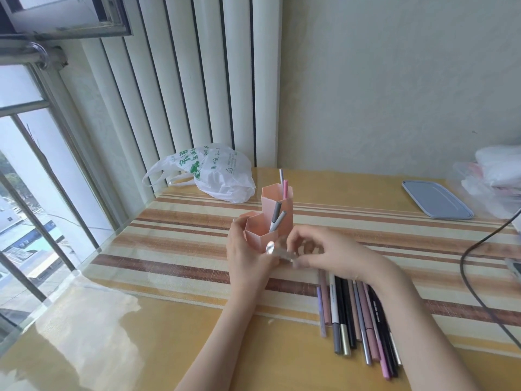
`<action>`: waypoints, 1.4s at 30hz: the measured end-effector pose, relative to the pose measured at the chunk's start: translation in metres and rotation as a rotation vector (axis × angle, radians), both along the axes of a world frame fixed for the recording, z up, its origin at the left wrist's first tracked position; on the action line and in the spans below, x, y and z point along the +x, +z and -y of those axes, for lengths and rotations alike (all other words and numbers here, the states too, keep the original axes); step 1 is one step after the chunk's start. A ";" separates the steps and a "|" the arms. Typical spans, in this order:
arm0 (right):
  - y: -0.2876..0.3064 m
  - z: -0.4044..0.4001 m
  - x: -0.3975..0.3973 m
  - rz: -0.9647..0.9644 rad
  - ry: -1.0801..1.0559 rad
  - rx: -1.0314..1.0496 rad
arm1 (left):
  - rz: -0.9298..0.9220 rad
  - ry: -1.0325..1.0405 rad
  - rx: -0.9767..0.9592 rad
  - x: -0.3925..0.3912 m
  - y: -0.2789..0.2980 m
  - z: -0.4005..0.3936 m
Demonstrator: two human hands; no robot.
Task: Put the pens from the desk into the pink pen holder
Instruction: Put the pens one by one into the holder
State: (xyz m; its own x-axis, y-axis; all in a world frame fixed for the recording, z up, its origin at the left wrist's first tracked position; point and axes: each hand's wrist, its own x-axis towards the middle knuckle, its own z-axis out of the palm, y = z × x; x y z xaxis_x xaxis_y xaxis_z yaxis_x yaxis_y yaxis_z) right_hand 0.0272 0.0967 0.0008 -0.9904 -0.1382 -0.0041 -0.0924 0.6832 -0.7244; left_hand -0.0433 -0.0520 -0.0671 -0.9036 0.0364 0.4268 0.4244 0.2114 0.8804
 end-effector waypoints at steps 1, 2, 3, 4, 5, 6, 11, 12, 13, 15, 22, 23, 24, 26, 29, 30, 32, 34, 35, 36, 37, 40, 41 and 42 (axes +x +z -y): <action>0.005 -0.002 0.001 -0.066 -0.021 -0.124 | -0.010 -0.005 -0.004 0.000 0.000 0.000; 0.008 -0.002 0.002 -0.154 -0.045 -0.275 | -0.024 -0.008 -0.013 0.001 0.000 0.000; 0.012 -0.001 0.002 -0.245 -0.071 -0.436 | -0.040 -0.009 -0.026 0.002 0.000 -0.001; 0.014 0.002 0.001 -0.332 -0.093 -0.575 | -0.054 -0.009 -0.038 0.004 0.001 -0.001; 0.015 0.005 0.000 -0.416 -0.115 -0.663 | -0.062 -0.008 -0.053 0.005 0.001 -0.002; 0.016 0.008 -0.001 -0.496 -0.139 -0.700 | -0.065 -0.006 -0.069 0.006 0.002 -0.002; 0.008 0.024 -0.006 -0.734 -0.239 -0.602 | -0.082 -0.027 -0.119 0.007 0.000 -0.005; 0.005 0.025 -0.007 -0.767 -0.258 -0.548 | -0.080 -0.033 -0.126 0.007 0.001 -0.005; 0.003 0.027 -0.008 -0.792 -0.275 -0.476 | -0.080 -0.044 -0.133 0.007 0.001 -0.004; 0.001 0.028 -0.010 -0.811 -0.319 -0.285 | -0.090 -0.064 -0.147 0.007 0.002 -0.004; -0.008 0.027 -0.012 -0.791 -0.409 0.077 | -0.087 -0.068 -0.152 0.009 0.004 -0.005; -0.008 0.027 -0.013 -0.789 -0.405 0.126 | -0.086 -0.065 -0.148 0.008 0.004 -0.005; -0.008 0.028 -0.013 -0.777 -0.393 0.138 | -0.084 -0.062 -0.138 0.007 0.003 -0.004; -0.006 0.027 -0.013 -0.746 -0.350 0.077 | -0.066 -0.059 -0.114 0.006 0.001 -0.004; 0.002 0.016 -0.010 -0.714 -0.394 -0.166 | -0.039 -0.048 -0.102 0.004 -0.002 -0.004; 0.003 0.009 -0.008 -0.684 -0.456 -0.186 | -0.025 -0.042 -0.094 0.005 -0.001 -0.004; 0.001 -0.008 -0.004 -0.512 -0.556 -0.058 | -0.001 -0.023 -0.070 0.006 0.001 -0.005; -0.006 -0.017 -0.001 -0.232 -0.540 0.108 | 0.006 -0.002 -0.058 0.005 0.001 -0.005; -0.011 -0.018 -0.001 -0.124 -0.510 0.148 | 0.003 0.003 -0.062 0.005 0.001 -0.005; -0.014 -0.016 -0.002 -0.051 -0.496 0.175 | -0.002 0.004 -0.070 0.005 0.001 -0.005; -0.016 -0.013 -0.002 -0.009 -0.503 0.215 | -0.009 0.001 -0.078 0.005 0.000 -0.005; -0.020 -0.004 -0.005 0.025 -0.589 0.445 | -0.033 -0.011 -0.088 0.005 -0.001 -0.005; -0.023 -0.002 -0.006 0.035 -0.598 0.513 | -0.036 -0.013 -0.086 0.004 -0.001 -0.005; -0.027 -0.001 -0.007 0.064 -0.590 0.551 | -0.039 -0.016 -0.084 0.004 -0.001 -0.005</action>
